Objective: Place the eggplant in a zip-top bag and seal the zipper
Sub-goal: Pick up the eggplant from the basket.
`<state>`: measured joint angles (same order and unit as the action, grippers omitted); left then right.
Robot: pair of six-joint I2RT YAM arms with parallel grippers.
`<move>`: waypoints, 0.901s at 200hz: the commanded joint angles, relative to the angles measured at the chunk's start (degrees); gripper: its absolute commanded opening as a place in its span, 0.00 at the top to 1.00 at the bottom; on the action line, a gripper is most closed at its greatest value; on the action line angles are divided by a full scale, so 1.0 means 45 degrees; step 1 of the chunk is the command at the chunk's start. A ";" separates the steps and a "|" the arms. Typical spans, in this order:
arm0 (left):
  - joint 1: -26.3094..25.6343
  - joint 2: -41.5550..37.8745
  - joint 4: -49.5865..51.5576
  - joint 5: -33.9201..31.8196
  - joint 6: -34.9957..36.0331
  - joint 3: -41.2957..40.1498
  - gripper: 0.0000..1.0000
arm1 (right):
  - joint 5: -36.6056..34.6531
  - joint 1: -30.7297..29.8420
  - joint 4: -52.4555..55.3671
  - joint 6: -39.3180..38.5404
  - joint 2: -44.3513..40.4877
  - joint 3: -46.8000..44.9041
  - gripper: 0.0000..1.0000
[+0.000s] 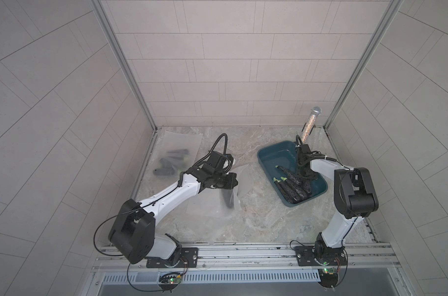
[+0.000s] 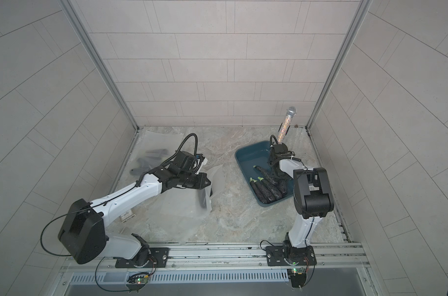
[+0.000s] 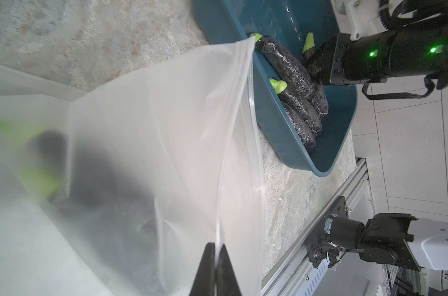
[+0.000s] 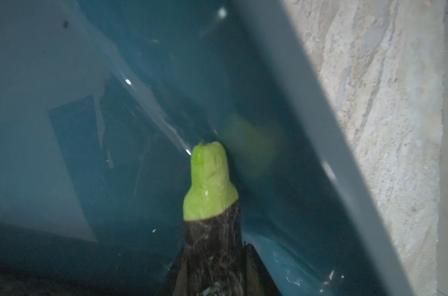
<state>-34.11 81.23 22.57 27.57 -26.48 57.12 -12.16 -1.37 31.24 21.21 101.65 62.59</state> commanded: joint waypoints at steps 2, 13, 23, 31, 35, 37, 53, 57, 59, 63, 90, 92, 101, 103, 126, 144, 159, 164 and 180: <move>0.0099 -0.0196 -0.0014 -0.0157 0.0202 0.0215 1.00 | 0.0110 0.0033 0.0089 0.0064 -0.0193 -0.0020 0.74; 0.0107 -0.0200 -0.0015 -0.0169 0.0201 0.0222 1.00 | 0.0114 0.0047 0.0088 0.0057 -0.0347 -0.0028 0.76; 0.0110 -0.0180 -0.0015 -0.0180 0.0166 0.0219 1.00 | 0.0139 0.0045 0.0088 0.0018 -0.0503 -0.0039 0.78; 0.0113 -0.0161 -0.0015 -0.0182 0.0175 0.0237 1.00 | 0.0143 0.0041 0.0107 0.0013 -0.0634 -0.0020 0.78; 0.0110 -0.0142 -0.0015 -0.0188 0.0164 0.0241 1.00 | 0.0144 0.0041 0.0106 0.0013 -0.0680 -0.0018 0.79; 0.0111 -0.0142 -0.0015 -0.0189 0.0162 0.0237 1.00 | 0.0149 0.0043 0.0107 0.0023 -0.0729 -0.0006 0.79; 0.0114 -0.0122 -0.0037 -0.0214 0.0117 0.0246 1.00 | 0.0202 0.0015 0.0147 0.0010 -0.1026 0.0017 0.80; 0.0118 -0.0122 -0.0035 -0.0228 0.0092 0.0252 1.00 | 0.0227 0.0013 0.0152 -0.0004 -0.1113 0.0017 0.80; 0.0114 -0.0112 -0.0035 -0.0253 0.0095 0.0240 1.00 | 0.0238 0.0026 0.0162 -0.0006 -0.1135 0.0022 0.80; 0.0112 -0.0131 -0.0034 -0.0263 0.0100 0.0251 1.00 | 0.0260 0.0020 0.0166 -0.0007 -0.1217 0.0021 0.80; 0.0105 -0.0180 0.0029 -0.0430 0.0079 0.0275 1.00 | 0.0556 -0.0051 0.0166 -0.0080 -0.1790 0.0051 0.81; 0.0110 -0.0180 0.0040 -0.0440 0.0077 0.0280 1.00 | 0.0584 -0.0063 0.0166 -0.0084 -0.1832 0.0060 0.81; 0.0128 -0.0180 0.0063 -0.0487 0.0063 0.0304 1.00 | 0.0673 -0.0109 0.0166 -0.0104 -0.2032 0.0058 0.82; 0.0135 -0.0180 0.0063 -0.0479 0.0064 0.0306 1.00 | 0.0696 -0.0107 0.0156 -0.0104 -0.2078 0.0067 0.82; 0.0120 -0.0161 0.0122 -0.0568 0.0046 0.0338 1.00 | 0.1256 -0.0318 0.0077 -0.0143 -0.2682 0.0134 0.82; 0.0145 -0.0158 0.0141 -0.0675 0.0003 0.0353 1.00 | 0.1571 -0.0606 -0.0145 -0.0116 -0.3309 0.0105 0.82; 0.0188 -0.0142 0.0141 -0.0769 -0.0099 0.0335 1.00 | 0.1638 -0.1109 -0.0376 -0.0070 -0.3899 0.0111 0.83; 0.0215 -0.0141 0.0141 -0.0785 -0.0133 0.0338 1.00 | 0.1664 -0.1316 -0.0395 -0.0066 -0.4083 0.0129 0.83; 0.0247 -0.0102 0.0074 -0.0795 -0.0302 0.0317 1.00 | 0.1666 -0.2018 -0.0492 0.0008 -0.4566 0.0259 0.83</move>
<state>-33.58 81.23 22.74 25.23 -26.85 57.12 -5.58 -6.70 30.06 21.02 84.95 62.59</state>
